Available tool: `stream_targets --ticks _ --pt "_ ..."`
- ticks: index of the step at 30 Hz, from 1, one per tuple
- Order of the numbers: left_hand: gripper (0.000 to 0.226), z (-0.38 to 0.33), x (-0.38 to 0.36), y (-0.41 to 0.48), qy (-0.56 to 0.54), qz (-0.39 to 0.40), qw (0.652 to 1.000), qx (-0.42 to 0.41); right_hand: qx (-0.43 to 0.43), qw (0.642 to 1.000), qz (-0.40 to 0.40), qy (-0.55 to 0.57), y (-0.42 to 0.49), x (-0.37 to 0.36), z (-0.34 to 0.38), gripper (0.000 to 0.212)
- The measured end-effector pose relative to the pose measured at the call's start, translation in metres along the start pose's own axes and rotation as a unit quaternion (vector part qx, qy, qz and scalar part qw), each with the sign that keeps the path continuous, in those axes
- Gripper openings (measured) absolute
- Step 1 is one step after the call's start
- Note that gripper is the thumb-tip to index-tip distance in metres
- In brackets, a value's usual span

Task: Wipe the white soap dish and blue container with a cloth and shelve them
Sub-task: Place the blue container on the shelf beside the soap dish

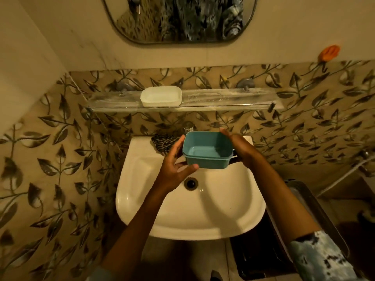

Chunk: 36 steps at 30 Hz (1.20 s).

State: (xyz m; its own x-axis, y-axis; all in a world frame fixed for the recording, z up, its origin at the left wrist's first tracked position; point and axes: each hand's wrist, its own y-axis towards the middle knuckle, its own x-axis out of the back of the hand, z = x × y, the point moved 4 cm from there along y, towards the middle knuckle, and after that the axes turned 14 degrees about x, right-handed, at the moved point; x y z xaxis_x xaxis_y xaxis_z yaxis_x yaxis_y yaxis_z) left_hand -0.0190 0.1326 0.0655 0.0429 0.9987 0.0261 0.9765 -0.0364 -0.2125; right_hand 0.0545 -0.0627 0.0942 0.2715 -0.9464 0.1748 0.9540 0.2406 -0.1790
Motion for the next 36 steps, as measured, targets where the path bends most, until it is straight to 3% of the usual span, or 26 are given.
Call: stream_targets --ticks 4,9,13,18,22,27,36 --pt "0.072 -0.051 0.001 0.001 0.011 -0.064 0.995 -0.073 0.032 0.999 -0.04 0.013 -0.005 0.004 0.044 0.059" --pt "0.05 -0.112 0.008 0.001 0.041 -0.104 0.982 -0.152 0.125 0.987 0.021 0.099 -0.018 0.021 0.09 0.047" --pt "0.041 -0.149 0.015 0.019 0.051 -0.159 0.97 -0.178 0.226 0.973 0.016 0.038 -0.012 0.038 0.113 0.082" --pt "0.034 -0.178 0.02 0.056 0.096 -0.206 0.955 -0.189 0.318 0.944 -0.061 -0.072 0.014 0.043 0.141 0.056" --pt "0.03 -0.183 0.021 0.077 0.166 -0.242 0.942 -0.164 0.308 0.934 -0.101 -0.154 0.043 0.05 0.145 0.048" --pt "0.033 -0.175 0.02 0.091 0.227 -0.243 0.933 -0.14 0.279 0.937 -0.08 -0.195 0.06 0.054 0.137 0.051" --pt "0.049 -0.166 0.014 0.096 0.235 -0.244 0.933 -0.118 0.247 0.954 -0.084 -0.147 0.062 0.051 0.116 0.049"
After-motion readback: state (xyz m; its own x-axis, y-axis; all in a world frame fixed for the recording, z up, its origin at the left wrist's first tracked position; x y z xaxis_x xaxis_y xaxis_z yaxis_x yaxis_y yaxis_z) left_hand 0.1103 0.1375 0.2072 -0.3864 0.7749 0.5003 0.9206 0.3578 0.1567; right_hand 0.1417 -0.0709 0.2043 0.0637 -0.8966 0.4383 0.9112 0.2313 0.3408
